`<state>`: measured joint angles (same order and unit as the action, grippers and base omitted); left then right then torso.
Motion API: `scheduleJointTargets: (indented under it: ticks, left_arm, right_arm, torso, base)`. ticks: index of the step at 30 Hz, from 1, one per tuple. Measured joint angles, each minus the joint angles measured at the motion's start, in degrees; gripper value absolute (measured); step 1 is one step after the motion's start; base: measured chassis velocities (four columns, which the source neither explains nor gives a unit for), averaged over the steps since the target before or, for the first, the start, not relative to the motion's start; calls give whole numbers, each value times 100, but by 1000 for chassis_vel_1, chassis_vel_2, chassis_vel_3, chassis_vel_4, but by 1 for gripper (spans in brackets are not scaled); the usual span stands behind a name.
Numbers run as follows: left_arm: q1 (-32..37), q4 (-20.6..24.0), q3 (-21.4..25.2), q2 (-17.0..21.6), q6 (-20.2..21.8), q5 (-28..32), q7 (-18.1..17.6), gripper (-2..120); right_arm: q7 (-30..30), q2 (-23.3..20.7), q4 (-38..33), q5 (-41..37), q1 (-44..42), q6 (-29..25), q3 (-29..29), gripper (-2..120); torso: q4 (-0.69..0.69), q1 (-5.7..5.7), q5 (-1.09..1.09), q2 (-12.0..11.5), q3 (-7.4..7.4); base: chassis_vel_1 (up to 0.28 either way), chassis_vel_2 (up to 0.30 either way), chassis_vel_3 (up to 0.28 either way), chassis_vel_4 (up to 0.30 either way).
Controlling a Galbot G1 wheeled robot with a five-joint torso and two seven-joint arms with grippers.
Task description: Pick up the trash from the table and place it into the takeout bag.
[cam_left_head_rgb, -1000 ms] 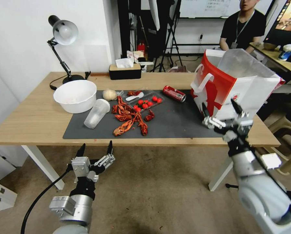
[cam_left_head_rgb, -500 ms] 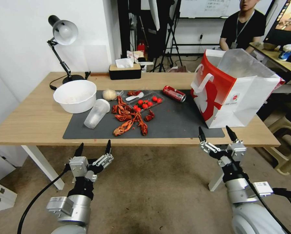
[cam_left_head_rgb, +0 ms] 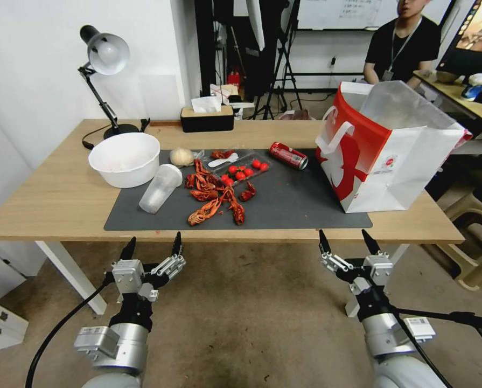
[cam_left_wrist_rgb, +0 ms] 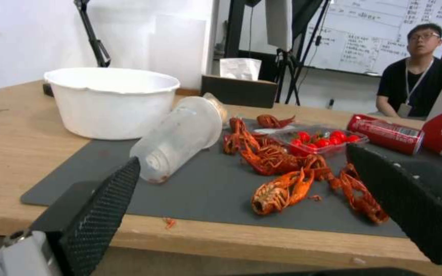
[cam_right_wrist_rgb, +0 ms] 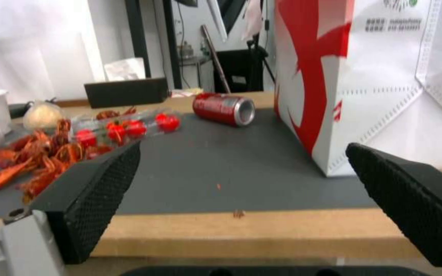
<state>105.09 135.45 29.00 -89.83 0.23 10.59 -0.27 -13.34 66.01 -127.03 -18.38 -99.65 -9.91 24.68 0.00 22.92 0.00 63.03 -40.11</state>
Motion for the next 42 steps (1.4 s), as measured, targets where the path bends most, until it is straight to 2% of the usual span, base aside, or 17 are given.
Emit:
scheduleJointTargets:
  ticks: [12,18,23,30,34,42]
  left_arm:
    - [-9,-8,6,10,4,11,1,100]
    - [-4,-27,9,2,3,15,0,100]
    - [-16,-33,6,-5,2,15,-1,100]
    - [-50,-102,-72,53,7,2,0,100]
    - [-75,-114,-2,125,17,58,-3,100]
    - [-60,-73,-17,58,18,50,-11,100]
  right_arm:
    - [-91,42,41,39,-85,153,-94,100]
    - [-176,46,55,31,106,414,-124,100]
    - [-36,-33,133,9,311,420,-178,100]
    - [371,-233,315,-244,841,397,-206,100]
    - [720,-509,562,-572,1580,433,-319,100]
    - [765,-783,934,-732,2577,702,-792,100]
  torso:
    - [0,0,0,0,0]
    - [0,0,0,0,0]
    - [0,0,0,0,0]
    - [-1,0,0,0,0]
    - [0,0,1,0,-1]
    - [0,0,0,0,0]
  base:
    - [0,0,0,0]
    - [0,0,0,0]
    - [0,0,0,0]
    - [0,0,0,0]
    - [0,0,0,0]
    - [0,0,0,0]
